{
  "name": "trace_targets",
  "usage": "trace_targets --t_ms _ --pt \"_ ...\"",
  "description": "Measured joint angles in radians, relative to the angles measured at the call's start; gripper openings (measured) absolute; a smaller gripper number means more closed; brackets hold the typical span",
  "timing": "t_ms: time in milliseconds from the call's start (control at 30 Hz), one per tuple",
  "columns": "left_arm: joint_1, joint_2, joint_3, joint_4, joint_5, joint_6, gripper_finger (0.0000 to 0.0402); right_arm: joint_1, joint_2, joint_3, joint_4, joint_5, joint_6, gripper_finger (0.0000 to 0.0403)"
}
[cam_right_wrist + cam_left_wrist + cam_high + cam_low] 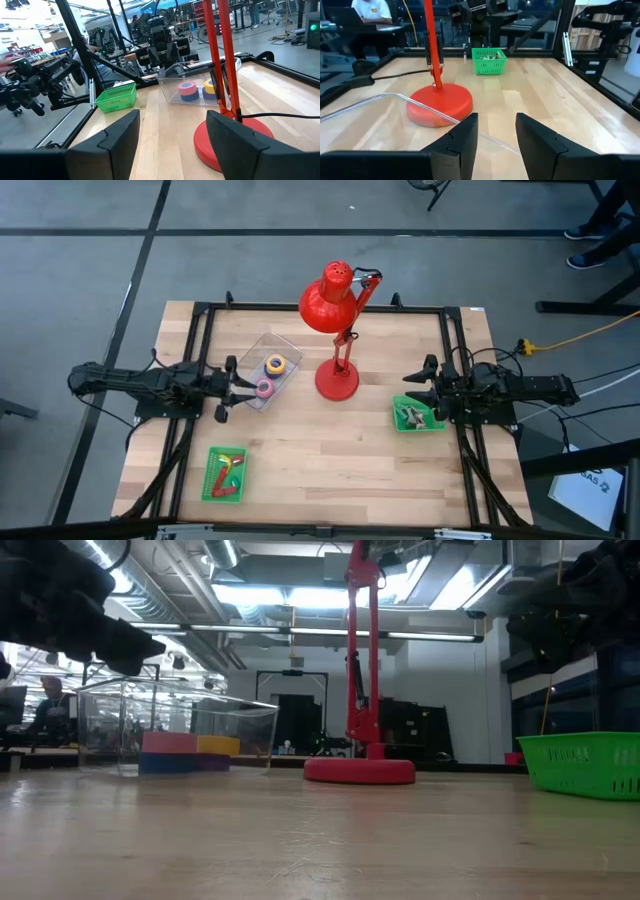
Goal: Pick and place Stapler, Stapler remover, tape
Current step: Return to Home Position
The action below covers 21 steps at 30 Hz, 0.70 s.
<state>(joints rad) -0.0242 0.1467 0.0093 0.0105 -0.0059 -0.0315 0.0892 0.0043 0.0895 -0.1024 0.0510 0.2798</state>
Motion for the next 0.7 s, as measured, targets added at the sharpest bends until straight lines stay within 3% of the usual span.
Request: trace_targets --t_ms 700 --pt "0.0 0.013 0.0 0.001 0.0 0.0 0.013 0.0 0.0 0.0 0.0 0.0 0.0 0.0232"
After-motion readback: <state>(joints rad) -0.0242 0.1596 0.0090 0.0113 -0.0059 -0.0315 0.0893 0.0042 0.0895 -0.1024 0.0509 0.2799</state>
